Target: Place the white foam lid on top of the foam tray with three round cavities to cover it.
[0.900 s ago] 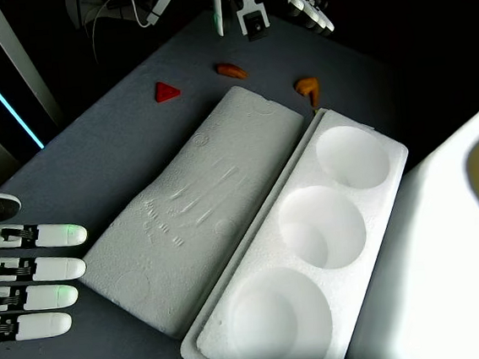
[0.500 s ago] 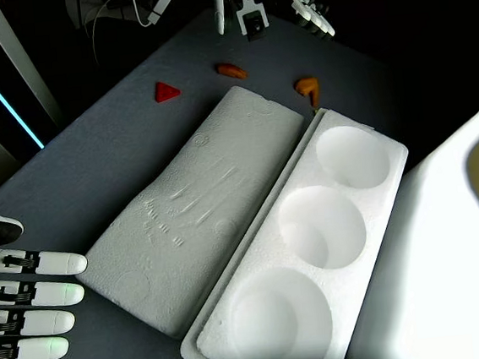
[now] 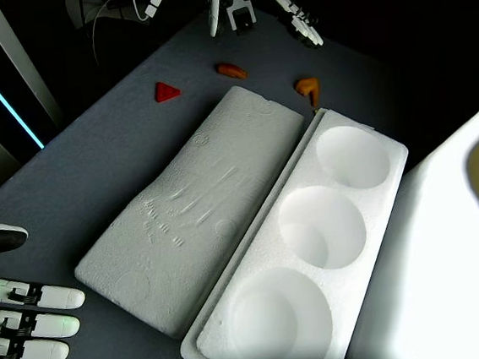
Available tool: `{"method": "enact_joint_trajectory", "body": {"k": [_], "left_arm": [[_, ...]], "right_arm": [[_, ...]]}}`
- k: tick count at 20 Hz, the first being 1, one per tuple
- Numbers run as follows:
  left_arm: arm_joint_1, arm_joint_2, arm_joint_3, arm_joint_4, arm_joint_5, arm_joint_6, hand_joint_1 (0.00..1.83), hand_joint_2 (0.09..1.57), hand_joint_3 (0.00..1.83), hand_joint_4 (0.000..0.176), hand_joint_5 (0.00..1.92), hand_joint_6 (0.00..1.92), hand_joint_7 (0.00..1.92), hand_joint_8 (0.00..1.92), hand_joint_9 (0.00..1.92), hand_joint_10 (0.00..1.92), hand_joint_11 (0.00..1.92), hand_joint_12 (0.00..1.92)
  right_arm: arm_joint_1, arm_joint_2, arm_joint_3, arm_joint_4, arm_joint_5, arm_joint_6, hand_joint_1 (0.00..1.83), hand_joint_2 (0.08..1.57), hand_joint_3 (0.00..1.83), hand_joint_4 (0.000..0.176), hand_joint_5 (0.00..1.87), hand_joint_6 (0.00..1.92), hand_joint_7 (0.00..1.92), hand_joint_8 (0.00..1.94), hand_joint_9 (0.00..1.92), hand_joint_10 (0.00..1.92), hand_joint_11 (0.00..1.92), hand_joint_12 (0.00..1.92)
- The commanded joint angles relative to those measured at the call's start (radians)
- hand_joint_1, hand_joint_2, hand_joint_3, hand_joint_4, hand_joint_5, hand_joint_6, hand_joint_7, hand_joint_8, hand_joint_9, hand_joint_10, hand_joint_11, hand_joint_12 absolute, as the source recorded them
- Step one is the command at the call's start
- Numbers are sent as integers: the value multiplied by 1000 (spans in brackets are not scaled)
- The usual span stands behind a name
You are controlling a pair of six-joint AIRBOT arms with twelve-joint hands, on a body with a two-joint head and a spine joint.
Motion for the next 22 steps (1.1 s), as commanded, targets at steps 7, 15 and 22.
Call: {"method": "enact_joint_trajectory", "body": {"k": [7, 15, 22], "left_arm": [[-8, -24, 29, 30, 47, -5, 383, 1005, 0, 0, 36, 13, 0, 0, 0, 0, 0, 0], [-18, -59, 53, -15, 138, 77, 520, 1002, 0, 0, 78, 15, 0, 0, 0, 0, 0, 0], [-27, -101, 79, -88, 162, 134, 507, 999, 0, 0, 83, 8, 0, 0, 0, 0, 0, 0]], "right_arm": [[15, -34, 40, 46, 29, -12, 560, 1133, 0, 0, 0, 0, 0, 0, 0, 0, 0, 309], [78, -103, 96, 59, -75, -28, 604, 1114, 0, 0, 0, 0, 0, 0, 0, 0, 0, 0], [106, -146, 131, 90, -115, -39, 668, 1103, 0, 0, 0, 0, 0, 0, 0, 0, 0, 0]]}}
